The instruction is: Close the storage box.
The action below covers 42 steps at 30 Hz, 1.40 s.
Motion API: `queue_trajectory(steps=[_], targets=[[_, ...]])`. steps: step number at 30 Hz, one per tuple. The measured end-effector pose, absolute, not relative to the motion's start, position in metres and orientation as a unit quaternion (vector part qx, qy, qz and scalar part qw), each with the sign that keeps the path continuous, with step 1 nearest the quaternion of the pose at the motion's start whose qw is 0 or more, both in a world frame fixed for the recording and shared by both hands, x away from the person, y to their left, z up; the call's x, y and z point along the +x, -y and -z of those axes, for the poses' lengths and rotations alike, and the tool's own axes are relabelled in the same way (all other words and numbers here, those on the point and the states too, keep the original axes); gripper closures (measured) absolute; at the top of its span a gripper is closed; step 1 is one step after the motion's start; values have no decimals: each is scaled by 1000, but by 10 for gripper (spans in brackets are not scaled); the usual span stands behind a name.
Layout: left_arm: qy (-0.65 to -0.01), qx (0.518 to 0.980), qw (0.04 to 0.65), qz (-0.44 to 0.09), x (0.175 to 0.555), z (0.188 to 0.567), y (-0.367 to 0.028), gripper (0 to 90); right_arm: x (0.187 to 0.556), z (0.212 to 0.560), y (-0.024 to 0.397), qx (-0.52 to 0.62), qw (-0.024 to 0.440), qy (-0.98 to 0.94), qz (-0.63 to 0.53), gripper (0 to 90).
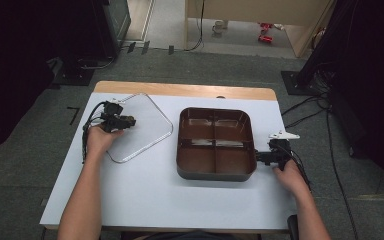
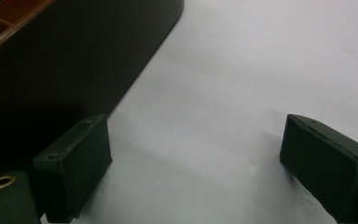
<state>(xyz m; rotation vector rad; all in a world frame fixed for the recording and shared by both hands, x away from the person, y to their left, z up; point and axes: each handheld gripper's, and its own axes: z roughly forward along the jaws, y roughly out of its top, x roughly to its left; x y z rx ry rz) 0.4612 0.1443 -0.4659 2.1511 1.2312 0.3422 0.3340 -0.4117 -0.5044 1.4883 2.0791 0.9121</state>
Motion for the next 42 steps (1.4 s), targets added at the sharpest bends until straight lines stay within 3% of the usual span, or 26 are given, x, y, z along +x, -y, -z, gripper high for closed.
queue_trajectory(steps=[19, 42], targets=[[-471, 808, 336, -111, 450, 435, -143, 595, 334, 504, 412, 536, 212, -749, -328, 82], [-424, 810, 388, -114, 422, 375, -132, 595, 334, 504, 412, 536, 212, -749, -328, 82]])
